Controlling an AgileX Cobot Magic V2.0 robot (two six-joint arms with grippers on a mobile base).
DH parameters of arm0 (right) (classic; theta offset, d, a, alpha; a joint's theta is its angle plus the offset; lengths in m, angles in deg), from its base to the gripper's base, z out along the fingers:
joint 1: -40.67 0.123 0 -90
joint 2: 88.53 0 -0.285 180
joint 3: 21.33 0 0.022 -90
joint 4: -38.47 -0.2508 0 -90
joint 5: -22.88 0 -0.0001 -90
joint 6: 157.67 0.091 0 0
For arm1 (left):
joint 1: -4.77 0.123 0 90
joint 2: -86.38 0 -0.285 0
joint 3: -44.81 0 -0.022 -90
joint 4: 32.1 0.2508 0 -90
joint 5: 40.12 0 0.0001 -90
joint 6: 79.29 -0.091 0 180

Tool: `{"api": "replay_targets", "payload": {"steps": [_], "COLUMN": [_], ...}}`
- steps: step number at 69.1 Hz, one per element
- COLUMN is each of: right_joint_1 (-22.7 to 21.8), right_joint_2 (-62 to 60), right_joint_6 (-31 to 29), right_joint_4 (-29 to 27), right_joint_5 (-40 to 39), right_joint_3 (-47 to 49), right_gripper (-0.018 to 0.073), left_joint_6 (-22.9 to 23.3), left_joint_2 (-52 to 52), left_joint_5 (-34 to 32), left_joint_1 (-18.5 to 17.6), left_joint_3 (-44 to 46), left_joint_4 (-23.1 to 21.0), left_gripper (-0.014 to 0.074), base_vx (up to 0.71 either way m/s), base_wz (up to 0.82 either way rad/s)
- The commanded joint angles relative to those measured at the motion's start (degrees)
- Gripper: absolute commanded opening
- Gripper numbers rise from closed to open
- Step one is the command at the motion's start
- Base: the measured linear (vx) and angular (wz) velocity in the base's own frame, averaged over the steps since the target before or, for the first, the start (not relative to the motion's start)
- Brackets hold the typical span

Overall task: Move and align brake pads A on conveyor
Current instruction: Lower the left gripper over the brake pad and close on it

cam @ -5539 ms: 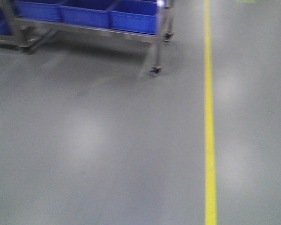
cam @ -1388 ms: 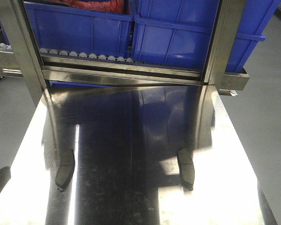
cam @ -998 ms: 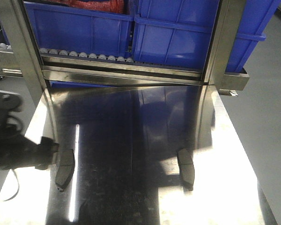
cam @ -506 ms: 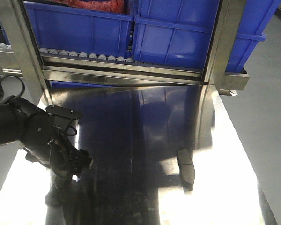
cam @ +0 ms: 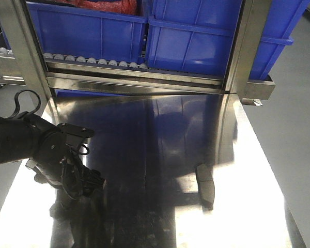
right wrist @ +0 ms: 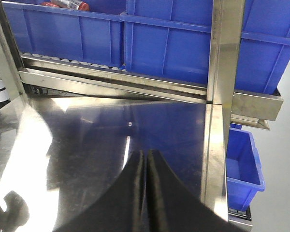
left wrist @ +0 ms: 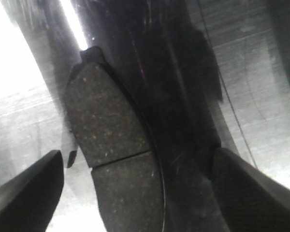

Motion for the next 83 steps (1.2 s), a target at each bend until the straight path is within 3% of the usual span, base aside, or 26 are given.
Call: {"api": "replay_targets", "payload": {"steps": [1,25,83], "right_joint_1": [-0.2,-0.2,-0.2], "right_joint_2": [0.6,0.6,0.6], "right_joint_6": [-0.4,-0.4,-0.4], "right_joint_4": [0.6,0.6,0.5], "right_joint_5": [-4.2,-4.2,-4.2], "right_joint_3": [1.7,1.7,1.7], "right_gripper": [-0.0008,-0.0008,-0.0008], "left_joint_6": [0.4,0.4,0.4], "left_joint_2": [1.8,1.8,1.0], "left_joint_5": [-1.7,-1.8,-2.1], "left_joint_1": [-0.3,-0.3,-0.3], "left_joint_3": [1.3,1.3,0.8], "left_joint_4": [-0.6,-0.7,-0.8], "left_gripper": [0.0588,0.0554,0.0146], "base_vx": [0.0,0.0,0.0], "base_wz": [0.0,0.0,0.0]}}
